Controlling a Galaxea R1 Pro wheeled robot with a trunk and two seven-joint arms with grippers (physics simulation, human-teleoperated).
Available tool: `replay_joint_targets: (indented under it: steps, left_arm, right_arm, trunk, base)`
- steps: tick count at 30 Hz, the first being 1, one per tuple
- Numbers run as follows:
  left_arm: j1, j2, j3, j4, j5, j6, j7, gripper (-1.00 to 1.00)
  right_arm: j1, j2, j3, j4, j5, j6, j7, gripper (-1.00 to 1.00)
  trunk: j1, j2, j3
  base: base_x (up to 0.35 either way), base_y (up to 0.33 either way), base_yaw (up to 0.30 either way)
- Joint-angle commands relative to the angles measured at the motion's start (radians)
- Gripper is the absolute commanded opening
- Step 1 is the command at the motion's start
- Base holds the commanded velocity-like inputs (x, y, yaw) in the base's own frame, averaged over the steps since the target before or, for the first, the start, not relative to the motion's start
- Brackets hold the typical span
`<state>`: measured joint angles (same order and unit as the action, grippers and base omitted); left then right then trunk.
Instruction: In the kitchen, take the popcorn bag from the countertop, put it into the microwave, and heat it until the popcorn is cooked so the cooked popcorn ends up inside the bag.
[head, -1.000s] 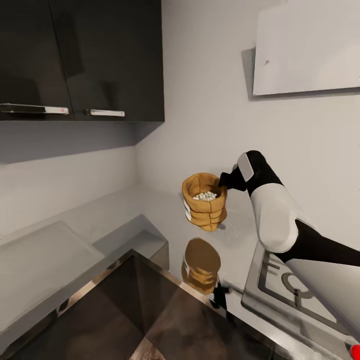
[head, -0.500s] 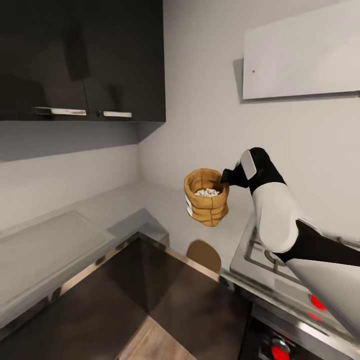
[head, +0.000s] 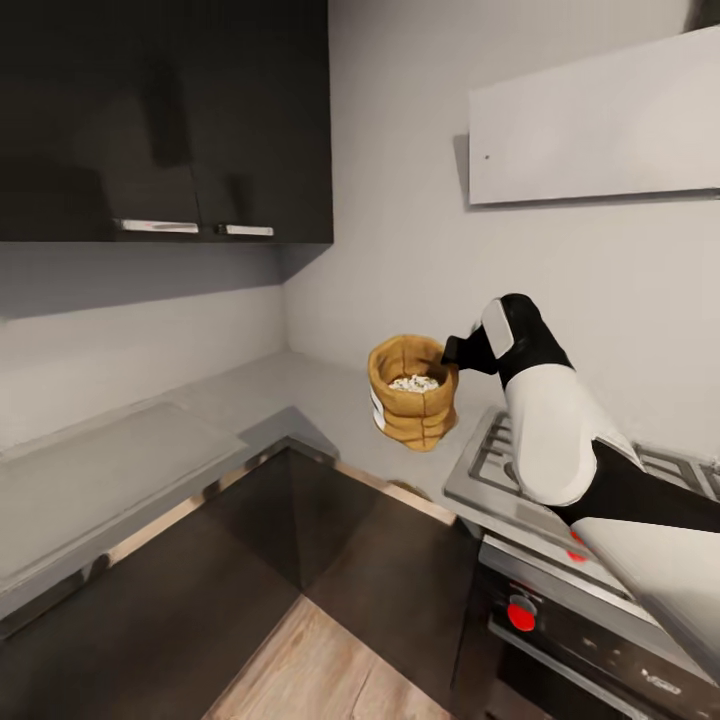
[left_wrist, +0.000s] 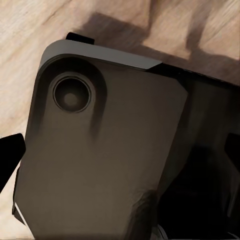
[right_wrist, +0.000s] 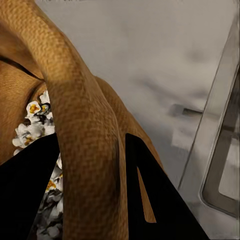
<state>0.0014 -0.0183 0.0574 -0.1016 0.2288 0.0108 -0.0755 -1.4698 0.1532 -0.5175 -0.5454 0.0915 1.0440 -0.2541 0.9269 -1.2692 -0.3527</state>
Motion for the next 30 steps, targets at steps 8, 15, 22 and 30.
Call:
replay_joint_targets:
  steps: [8,15,22,30]
  left_arm:
    - [0.0,0.0,0.005,-0.001,0.004,0.001,-0.004,1.0]
    - [0.0,0.0,0.005,-0.001,0.004,0.001,-0.004,1.0]
    - [0.0,0.0,0.005,-0.001,0.004,0.001,-0.004,1.0]
    - [0.0,0.0,0.005,-0.001,0.004,0.001,-0.004,1.0]
  right_arm:
    - [-0.001,0.006,-0.006,-0.042,0.008,0.003,0.003,-1.0]
    - [-0.001,0.004,-0.006,-0.042,0.007,0.003,0.003,-1.0]
    - [-0.001,0.004,-0.007,-0.042,0.008,0.003,0.003,-1.0]
    - [-0.001,0.005,-0.006,-0.042,0.008,0.003,0.003,-1.0]
  trunk:
    - [-0.001,-0.001,-0.001]
    - [-0.001,-0.001,-0.001]
    - [-0.001,-0.001,-0.001]
    - [-0.001,-0.001,-0.001]
  base:
    - [-0.344,0.0,0.0]
    - [-0.344,0.0,0.0]
    - [-0.344,0.0,0.0]
    - [-0.344,0.0,0.0]
